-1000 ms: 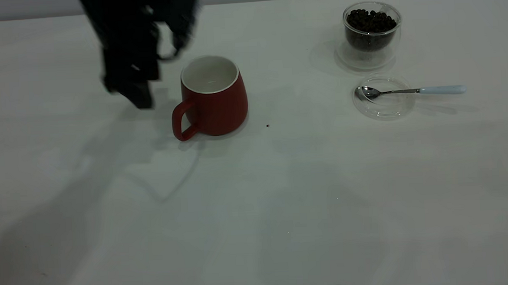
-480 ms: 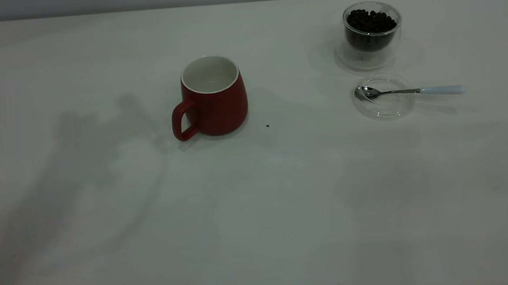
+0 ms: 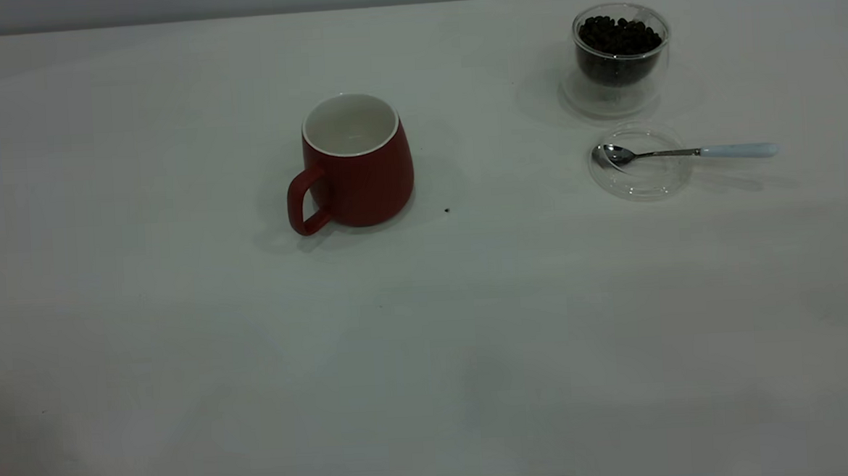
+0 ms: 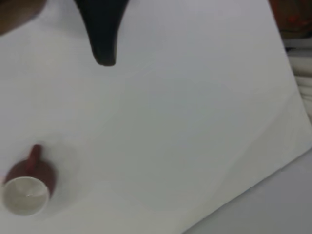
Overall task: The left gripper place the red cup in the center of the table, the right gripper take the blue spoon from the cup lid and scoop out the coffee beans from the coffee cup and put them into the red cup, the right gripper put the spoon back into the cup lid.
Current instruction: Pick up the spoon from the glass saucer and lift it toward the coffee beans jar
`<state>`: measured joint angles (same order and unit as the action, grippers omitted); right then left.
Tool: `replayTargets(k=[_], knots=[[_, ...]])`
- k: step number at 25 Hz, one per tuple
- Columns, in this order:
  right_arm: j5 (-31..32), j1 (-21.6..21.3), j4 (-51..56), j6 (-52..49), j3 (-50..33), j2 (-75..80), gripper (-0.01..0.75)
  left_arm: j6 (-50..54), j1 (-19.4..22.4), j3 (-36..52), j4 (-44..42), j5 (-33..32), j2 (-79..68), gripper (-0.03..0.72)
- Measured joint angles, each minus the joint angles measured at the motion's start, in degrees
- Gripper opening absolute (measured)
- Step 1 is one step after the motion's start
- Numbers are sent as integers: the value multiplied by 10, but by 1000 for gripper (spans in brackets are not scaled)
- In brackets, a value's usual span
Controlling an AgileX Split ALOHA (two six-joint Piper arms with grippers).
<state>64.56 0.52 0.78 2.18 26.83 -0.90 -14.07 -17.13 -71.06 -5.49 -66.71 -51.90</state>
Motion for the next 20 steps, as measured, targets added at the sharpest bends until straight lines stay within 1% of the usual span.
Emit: replayTargets(k=[5,9,14,18,20], knots=[[0,0,0,0,0,0,586,66,0,157,1,1,207,595],[0,0,0,0,0,0,586,131,0,237,0,0,306,595],[0,0,0,0,0,0,586,149,0,328,18,3,342,593],[0,0,0,0,0,0,586,149,0,408,64,20,342,593],[0,0,0,0,0,0,586,136,0,428,80,20,341,593]])
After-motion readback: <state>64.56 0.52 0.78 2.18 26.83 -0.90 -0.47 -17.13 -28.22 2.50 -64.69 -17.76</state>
